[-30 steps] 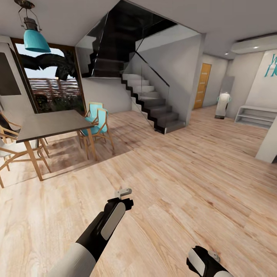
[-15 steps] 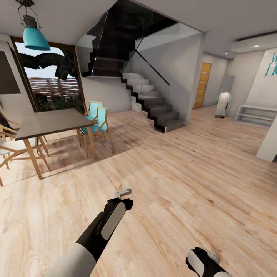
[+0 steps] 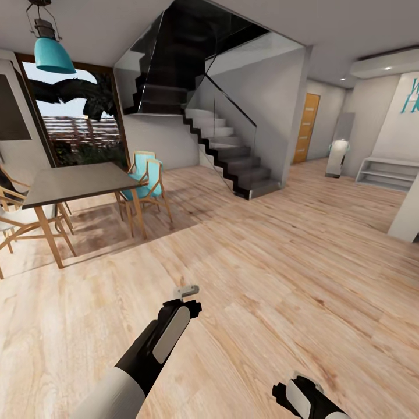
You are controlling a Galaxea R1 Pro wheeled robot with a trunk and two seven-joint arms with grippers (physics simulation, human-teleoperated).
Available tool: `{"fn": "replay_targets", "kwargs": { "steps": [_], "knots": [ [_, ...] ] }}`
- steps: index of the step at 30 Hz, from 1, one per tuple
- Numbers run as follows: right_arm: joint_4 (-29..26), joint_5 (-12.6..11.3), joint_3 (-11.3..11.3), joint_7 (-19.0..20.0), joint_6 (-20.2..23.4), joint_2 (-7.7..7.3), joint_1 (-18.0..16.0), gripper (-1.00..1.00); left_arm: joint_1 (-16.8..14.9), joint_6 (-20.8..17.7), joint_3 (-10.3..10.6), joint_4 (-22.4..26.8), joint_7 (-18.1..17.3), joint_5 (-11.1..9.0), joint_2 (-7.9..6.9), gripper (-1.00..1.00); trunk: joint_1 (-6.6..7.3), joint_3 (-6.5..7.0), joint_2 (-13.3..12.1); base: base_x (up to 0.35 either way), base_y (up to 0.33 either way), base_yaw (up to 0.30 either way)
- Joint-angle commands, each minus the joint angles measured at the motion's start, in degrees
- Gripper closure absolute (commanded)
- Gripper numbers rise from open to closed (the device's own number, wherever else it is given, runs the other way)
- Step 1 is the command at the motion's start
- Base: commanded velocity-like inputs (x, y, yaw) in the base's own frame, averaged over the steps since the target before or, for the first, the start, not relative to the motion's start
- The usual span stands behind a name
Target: Place each of the two pumpkins and all three candles from the living room inside a cabinet in the living room (use any cabinet), then make sure every cabinet is closed, and position the cauldron so it is next to a table in the living room.
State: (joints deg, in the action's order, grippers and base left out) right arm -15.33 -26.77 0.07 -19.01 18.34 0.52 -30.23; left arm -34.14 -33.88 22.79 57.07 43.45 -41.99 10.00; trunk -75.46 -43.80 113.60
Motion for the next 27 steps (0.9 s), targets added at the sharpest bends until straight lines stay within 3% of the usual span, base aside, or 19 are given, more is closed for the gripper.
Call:
{"fn": "replay_targets", "kwargs": {
  "steps": [1,16,27],
  "knots": [
    [-0.1,-0.2,0.0,-0.3,0.3,0.01,0.0,-1.0,0.0,0.0,0.1,0.1,0.5,-0.4,0.0,-1.0,-0.22,-0.24,0.4,0.0,0.0,0.0],
    [0.3,-0.2,0.0,-0.3,0.3,0.01,0.0,-1.0,0.0,1.0,0.1,-0.2,0.7,-0.2,0.0,-1.0,-3.51,-2.94,6.5,0.0,0.0,0.0],
    [1.1,-0.4,0.0,-0.4,0.7,-0.33,0.0,-1.0,0.0,0.9,0.2,0.1,0.8,-0.3,0.0,-1.0,-3.51,-2.94,6.5,0.0,0.0,0.0]
  ]
}}
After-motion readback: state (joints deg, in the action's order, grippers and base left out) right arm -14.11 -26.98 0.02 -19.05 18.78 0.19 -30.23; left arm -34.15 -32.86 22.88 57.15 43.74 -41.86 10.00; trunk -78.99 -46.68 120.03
